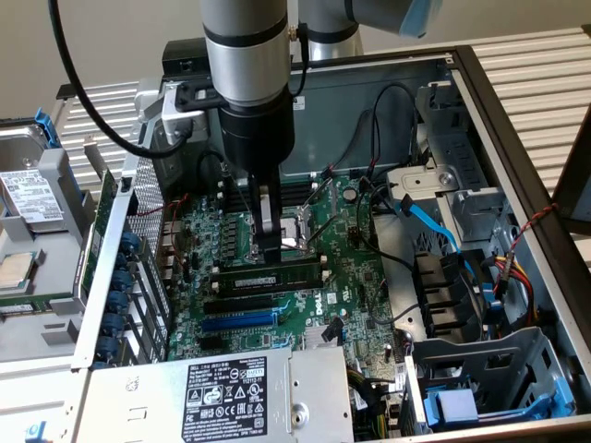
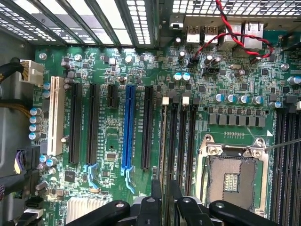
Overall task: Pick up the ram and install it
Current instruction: 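Press down the ram until it locks into place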
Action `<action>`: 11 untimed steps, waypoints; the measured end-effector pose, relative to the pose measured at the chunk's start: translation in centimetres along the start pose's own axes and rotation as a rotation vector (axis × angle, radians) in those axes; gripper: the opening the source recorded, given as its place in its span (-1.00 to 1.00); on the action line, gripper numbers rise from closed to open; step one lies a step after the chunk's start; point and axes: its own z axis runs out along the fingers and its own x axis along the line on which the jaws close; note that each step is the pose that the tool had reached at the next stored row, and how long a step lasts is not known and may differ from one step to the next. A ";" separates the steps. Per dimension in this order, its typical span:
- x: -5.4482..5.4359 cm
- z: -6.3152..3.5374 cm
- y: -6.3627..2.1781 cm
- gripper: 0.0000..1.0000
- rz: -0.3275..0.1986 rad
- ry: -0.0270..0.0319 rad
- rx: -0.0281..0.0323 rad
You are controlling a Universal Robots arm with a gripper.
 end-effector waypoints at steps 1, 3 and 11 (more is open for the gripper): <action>0.0 -0.02 0.00 -0.73 0.000 0.0003 0.0001; 0.0 -0.02 0.00 -0.79 0.000 0.0005 0.0001; 0.0 0.09 0.00 -0.79 0.007 0.0009 -0.0004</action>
